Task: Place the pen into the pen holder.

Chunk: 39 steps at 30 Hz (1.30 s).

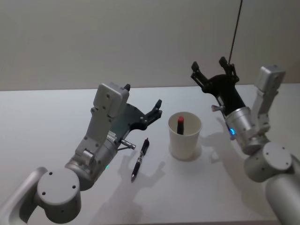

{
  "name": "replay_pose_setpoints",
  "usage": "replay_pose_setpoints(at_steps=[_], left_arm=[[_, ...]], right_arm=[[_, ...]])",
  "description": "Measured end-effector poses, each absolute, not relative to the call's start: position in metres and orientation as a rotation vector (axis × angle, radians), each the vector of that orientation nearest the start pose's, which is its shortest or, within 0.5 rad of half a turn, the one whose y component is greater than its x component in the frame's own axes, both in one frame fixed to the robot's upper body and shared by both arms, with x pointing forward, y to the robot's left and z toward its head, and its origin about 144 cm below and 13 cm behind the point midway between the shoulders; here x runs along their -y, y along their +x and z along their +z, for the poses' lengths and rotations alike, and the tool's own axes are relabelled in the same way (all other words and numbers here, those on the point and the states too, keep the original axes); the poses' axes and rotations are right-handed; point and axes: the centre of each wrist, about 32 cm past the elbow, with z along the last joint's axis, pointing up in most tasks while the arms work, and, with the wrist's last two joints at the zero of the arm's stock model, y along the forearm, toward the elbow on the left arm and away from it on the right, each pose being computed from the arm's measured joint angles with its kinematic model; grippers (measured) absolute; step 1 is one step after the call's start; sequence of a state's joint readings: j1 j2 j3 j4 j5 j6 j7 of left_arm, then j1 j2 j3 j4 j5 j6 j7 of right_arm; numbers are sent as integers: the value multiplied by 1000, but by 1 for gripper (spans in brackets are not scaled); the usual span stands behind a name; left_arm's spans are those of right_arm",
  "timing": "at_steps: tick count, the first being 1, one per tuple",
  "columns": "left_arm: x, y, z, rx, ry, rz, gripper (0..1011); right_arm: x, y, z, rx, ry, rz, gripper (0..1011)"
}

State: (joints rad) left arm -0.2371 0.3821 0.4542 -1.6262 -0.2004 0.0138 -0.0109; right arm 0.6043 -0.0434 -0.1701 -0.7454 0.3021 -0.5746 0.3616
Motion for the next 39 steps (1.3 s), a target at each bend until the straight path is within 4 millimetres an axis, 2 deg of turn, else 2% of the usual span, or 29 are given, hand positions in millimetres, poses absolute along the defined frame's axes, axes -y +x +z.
replay_pose_setpoints(at_steps=[11,19,39], left_arm=[[-198,492,1204,268,61,1124,1003],[-198,492,1204,268,61,1124,1003],[-198,492,1204,268,61,1124,1003]], right_arm=[[187,584,1161,93,363,-1197,1002],[201,565,1172,63,308,-1236,1002],[232,516,1169,17,171,-1333,1002]])
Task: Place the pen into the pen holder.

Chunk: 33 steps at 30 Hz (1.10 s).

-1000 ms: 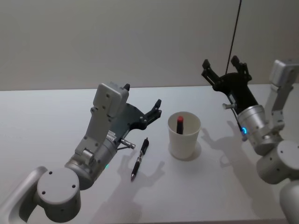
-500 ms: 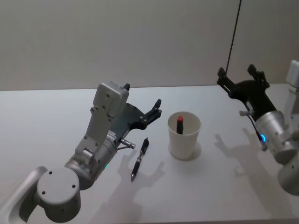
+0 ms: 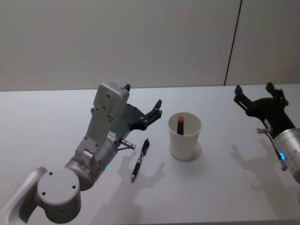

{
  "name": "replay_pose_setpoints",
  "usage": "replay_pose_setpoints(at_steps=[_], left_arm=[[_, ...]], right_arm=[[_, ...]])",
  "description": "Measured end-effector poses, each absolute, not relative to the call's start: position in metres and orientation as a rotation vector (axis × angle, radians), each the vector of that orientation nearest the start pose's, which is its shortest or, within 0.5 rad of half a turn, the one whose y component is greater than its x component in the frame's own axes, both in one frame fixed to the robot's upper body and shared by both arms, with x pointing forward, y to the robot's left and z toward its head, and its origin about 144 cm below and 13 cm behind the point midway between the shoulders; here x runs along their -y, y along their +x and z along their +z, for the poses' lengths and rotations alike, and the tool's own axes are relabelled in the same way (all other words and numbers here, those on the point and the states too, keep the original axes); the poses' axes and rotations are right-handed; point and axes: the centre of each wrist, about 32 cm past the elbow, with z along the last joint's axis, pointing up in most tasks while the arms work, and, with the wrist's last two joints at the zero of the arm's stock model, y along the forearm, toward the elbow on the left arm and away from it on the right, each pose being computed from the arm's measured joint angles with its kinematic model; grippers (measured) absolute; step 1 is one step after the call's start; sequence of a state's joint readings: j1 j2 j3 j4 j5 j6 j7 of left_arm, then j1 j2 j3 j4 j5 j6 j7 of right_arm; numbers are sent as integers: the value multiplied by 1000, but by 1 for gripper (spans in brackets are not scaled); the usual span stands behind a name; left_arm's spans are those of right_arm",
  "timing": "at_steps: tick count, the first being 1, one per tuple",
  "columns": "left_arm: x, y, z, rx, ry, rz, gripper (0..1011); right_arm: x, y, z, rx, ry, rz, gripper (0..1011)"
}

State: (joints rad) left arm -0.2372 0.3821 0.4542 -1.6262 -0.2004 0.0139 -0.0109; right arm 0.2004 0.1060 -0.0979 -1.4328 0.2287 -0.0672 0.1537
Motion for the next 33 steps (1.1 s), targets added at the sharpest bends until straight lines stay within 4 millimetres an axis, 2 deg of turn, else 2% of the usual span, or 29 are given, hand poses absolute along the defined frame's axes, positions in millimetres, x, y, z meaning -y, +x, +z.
replay_pose_setpoints(at_steps=[15,33], left_arm=[[-198,492,1204,268,61,1124,1003],[-198,492,1204,268,61,1124,1003]], right_arm=[[250,490,1159,-19,147,-1443,1002],[258,480,1155,-39,139,-1493,1002]])
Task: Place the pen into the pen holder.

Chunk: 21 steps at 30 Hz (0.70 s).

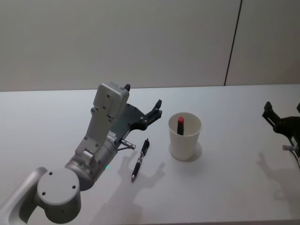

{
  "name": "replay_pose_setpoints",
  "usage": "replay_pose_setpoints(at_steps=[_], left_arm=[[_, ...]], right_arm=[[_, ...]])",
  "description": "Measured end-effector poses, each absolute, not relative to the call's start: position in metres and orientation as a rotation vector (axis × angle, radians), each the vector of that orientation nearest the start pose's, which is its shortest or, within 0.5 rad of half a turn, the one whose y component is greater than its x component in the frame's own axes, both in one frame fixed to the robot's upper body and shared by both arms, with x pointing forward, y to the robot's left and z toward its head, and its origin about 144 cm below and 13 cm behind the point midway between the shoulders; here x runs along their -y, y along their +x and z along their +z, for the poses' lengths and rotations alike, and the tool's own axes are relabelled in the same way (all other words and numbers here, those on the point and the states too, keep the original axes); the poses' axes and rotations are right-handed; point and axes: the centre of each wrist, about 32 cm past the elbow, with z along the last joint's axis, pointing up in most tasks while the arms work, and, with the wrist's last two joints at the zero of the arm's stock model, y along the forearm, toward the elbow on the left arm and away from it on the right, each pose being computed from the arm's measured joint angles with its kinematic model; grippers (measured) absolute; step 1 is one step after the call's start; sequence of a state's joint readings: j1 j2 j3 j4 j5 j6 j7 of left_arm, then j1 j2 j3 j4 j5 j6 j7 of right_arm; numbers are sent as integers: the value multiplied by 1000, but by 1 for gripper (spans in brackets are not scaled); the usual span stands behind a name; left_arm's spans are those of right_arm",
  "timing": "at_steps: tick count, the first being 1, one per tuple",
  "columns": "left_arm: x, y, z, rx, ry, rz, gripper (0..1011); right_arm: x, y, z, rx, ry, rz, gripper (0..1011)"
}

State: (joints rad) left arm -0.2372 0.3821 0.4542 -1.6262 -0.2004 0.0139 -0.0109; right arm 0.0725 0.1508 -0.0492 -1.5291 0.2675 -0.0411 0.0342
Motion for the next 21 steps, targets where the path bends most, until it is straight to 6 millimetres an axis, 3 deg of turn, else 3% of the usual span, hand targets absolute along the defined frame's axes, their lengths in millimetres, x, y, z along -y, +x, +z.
replay_pose_setpoints(at_steps=[21], left_arm=[[-198,492,1204,268,61,1124,1003]], right_arm=[[260,477,1154,-44,137,-1506,1002]])
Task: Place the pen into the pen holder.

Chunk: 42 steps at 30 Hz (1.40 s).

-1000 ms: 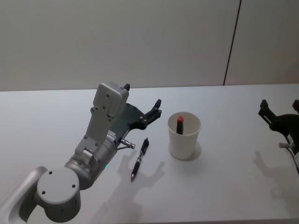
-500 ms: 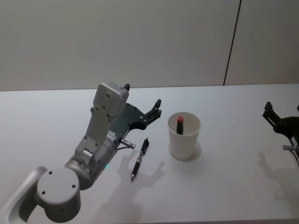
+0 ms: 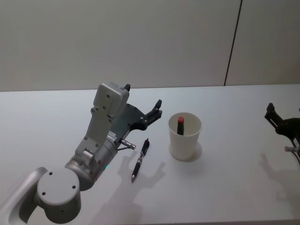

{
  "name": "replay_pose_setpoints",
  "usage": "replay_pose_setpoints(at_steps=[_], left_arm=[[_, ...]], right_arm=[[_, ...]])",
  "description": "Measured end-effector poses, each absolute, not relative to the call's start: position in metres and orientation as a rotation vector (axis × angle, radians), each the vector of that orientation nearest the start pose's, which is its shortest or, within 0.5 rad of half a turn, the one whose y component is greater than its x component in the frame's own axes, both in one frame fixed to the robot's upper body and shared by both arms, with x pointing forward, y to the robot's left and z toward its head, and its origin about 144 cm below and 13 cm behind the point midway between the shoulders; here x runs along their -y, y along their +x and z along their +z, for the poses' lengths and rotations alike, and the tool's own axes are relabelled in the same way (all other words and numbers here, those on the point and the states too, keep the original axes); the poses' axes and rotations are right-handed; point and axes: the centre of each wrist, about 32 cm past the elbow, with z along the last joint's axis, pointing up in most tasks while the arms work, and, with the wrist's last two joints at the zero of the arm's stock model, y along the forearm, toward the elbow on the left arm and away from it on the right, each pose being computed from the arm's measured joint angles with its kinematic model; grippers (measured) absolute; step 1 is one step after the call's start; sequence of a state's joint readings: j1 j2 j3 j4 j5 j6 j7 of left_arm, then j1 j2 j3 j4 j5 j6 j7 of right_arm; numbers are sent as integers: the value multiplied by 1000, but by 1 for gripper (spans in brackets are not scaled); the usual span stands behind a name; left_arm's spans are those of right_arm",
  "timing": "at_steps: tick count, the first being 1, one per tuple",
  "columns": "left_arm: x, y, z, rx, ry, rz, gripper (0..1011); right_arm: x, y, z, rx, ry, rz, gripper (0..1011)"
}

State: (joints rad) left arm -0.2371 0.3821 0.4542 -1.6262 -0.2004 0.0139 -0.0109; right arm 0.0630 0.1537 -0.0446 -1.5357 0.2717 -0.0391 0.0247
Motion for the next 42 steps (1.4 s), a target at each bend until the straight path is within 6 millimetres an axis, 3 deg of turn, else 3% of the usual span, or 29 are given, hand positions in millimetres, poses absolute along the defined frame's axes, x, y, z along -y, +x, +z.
replay_pose_setpoints(at_steps=[20,42], left_arm=[[-198,492,1205,257,77,1125,1003],[-195,495,1213,112,245,1164,1003]], right_arm=[[261,477,1154,-44,136,-1509,1002],[261,477,1154,-44,136,-1509,1002]])
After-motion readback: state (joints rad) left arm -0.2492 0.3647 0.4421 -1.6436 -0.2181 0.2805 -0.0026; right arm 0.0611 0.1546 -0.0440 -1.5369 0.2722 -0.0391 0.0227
